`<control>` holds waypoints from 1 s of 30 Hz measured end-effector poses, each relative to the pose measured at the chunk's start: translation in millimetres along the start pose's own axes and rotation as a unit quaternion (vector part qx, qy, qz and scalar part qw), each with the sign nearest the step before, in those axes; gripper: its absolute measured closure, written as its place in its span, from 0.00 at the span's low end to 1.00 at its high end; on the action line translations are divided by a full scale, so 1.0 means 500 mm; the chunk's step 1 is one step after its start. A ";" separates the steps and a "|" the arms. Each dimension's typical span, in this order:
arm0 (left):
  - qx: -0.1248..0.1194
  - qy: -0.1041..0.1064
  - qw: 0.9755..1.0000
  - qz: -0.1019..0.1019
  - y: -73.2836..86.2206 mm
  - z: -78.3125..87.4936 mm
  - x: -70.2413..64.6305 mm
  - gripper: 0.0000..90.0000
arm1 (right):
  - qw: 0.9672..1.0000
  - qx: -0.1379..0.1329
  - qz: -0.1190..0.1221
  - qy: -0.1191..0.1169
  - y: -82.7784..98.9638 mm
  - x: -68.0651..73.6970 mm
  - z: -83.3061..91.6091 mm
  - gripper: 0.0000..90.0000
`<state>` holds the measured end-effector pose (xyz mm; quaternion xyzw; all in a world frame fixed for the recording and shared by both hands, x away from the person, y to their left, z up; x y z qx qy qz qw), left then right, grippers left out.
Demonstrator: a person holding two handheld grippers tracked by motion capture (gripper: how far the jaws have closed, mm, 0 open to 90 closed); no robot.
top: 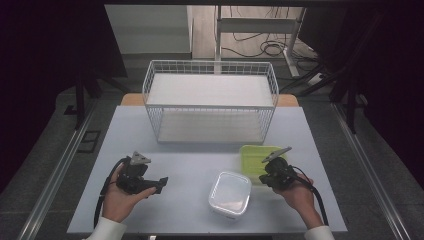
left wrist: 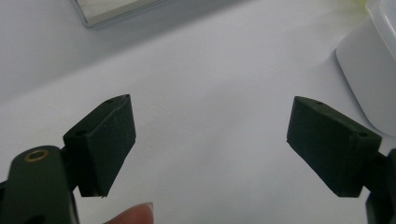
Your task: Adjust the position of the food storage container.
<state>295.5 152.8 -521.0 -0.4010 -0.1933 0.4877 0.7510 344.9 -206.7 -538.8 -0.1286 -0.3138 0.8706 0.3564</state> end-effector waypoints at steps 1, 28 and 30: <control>-0.002 -0.001 1.000 0.002 -0.001 0.002 0.002 0.17 | 1.000 -0.005 -0.004 0.000 0.001 -0.001 0.010 0.99; 0.003 0.000 1.000 0.009 -0.003 -0.003 0.004 0.17 | 0.984 -0.028 -0.129 0.119 0.036 -0.196 0.083 0.99; 0.005 0.000 1.000 0.009 0.000 -0.004 0.005 0.17 | 0.983 -0.019 -0.131 0.124 0.049 -0.204 0.078 0.99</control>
Point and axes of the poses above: each handheld gripper's, and its own axes: z roughly backward along the jaws, y roughly out of its underside, x roughly to its left, the point moved 8 cm from there along -z, roughly forward along the jaws, and after that the axes turned 12 degrees about -x, right-handed, at the moved point
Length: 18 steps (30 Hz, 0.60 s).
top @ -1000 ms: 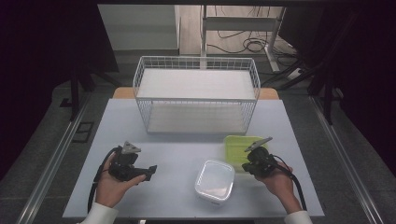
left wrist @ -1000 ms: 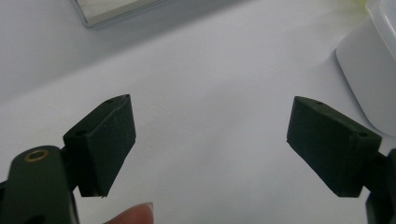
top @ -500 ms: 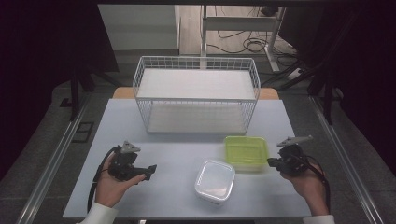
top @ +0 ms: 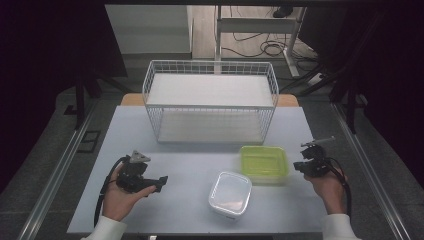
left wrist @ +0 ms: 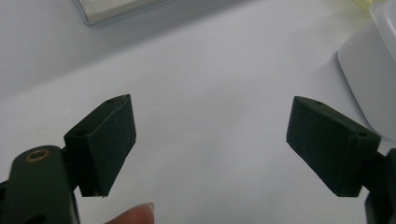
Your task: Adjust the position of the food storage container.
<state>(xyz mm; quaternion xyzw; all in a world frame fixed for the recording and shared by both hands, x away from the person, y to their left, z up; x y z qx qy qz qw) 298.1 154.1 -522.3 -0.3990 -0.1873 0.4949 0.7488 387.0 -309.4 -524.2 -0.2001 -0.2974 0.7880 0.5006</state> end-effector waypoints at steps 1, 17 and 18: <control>0.000 0.000 1.000 0.000 0.000 0.000 0.000 0.17 | 1.000 0.000 0.000 0.000 0.000 0.000 0.000 0.99; 0.004 -0.002 1.000 -0.002 0.003 -0.001 -0.006 0.17 | 1.000 0.020 -0.001 -0.001 -0.002 0.022 -0.039 0.99; 0.003 -0.001 1.000 -0.002 0.004 0.000 -0.007 0.17 | 1.000 0.021 -0.002 -0.003 -0.002 0.024 -0.040 0.99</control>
Point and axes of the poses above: each handheld gripper's, and its own axes: z roughly backward along the jaws, y roughly out of its underside, x roughly to its left, the point moved 8 cm from there along -z, roughly forward along the jaws, and after that the axes turned 12 degrees about -x, right-handed, at the moved point
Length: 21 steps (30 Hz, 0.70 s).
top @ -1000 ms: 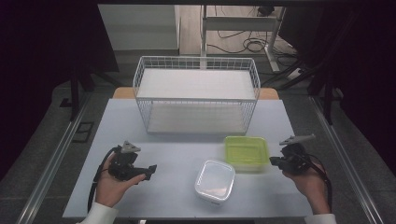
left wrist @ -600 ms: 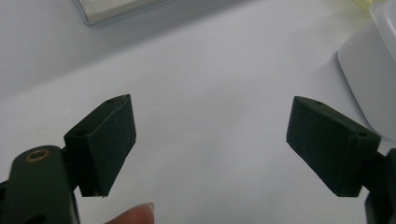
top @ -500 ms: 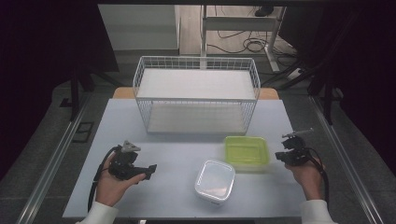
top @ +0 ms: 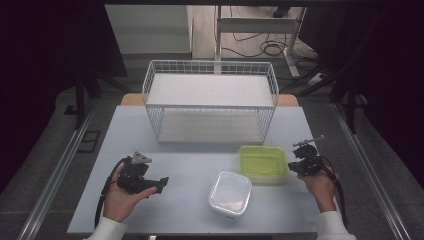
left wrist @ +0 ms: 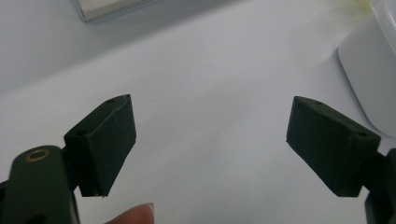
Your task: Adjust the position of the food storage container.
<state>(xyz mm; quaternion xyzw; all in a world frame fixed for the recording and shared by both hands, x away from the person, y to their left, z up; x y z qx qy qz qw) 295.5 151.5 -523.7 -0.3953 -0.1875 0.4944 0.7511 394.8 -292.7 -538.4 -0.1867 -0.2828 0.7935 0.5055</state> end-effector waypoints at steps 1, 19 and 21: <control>0.000 0.000 1.000 0.001 0.001 0.000 -0.001 0.17 | 1.000 0.001 -0.001 0.000 0.000 0.003 -0.002 0.99; 0.007 -0.002 1.000 0.000 0.004 -0.007 0.009 0.18 | 0.999 0.002 0.027 -0.031 -0.028 0.078 -0.037 0.99; 0.007 -0.003 1.000 0.001 0.005 -0.006 0.009 0.18 | 0.999 0.001 0.028 -0.035 -0.031 0.088 -0.041 0.99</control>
Point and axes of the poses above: each handheld gripper's, and its own axes: z roughly backward along the jaws, y roughly out of its underside, x roughly to its left, the point moved 8 cm from there along -z, roughly forward along the jaws, and after that the axes turned 12 degrees about -x, right-handed, at the moved point
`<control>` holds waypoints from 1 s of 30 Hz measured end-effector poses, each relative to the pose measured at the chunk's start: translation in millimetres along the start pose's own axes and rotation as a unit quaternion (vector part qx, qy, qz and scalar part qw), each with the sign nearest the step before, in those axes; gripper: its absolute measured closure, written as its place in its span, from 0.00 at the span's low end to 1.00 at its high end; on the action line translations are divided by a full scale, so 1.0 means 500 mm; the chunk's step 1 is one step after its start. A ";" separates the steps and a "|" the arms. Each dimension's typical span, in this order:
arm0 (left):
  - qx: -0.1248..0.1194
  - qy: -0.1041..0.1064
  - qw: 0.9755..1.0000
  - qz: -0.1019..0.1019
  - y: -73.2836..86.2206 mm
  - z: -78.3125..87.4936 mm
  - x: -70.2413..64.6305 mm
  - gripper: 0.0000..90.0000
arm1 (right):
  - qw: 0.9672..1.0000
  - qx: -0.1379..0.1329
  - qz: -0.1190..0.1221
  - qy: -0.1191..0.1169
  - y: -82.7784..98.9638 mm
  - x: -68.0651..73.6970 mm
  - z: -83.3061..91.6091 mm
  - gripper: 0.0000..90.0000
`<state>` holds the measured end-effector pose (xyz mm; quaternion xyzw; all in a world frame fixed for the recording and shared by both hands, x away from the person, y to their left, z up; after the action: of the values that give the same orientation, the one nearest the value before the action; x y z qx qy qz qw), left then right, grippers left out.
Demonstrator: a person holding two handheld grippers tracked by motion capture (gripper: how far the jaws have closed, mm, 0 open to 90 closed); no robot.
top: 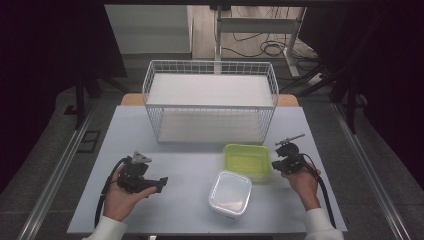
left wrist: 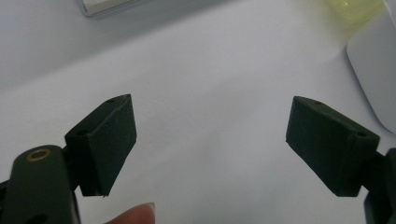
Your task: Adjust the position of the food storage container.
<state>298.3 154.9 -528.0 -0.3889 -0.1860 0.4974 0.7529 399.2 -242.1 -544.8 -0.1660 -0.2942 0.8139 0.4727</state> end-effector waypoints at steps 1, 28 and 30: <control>0.000 0.000 1.000 0.000 0.000 0.000 0.000 0.18 | 1.000 0.000 0.001 -0.003 -0.002 0.004 -0.002 0.99; 0.006 -0.001 1.000 0.002 0.009 -0.009 0.009 0.18 | 0.996 -0.018 0.066 -0.057 -0.064 0.120 -0.073 0.99; 0.006 -0.003 1.000 0.003 0.011 -0.008 0.012 0.18 | 0.995 -0.019 0.073 -0.059 -0.065 0.127 -0.076 0.99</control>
<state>300.3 159.6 -535.5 -0.3835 -0.1847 0.5017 0.7531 410.2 -162.2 -553.1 -0.1472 -0.3239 0.8490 0.3908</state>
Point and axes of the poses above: each handheld gripper's, and its own axes: z roughly backward along the jaws, y roughly out of its underside, x roughly to its left, the point moved 8 cm from there along -z, roughly forward along the jaws, and after that the axes turned 12 degrees about -x, right-handed, at the moved point
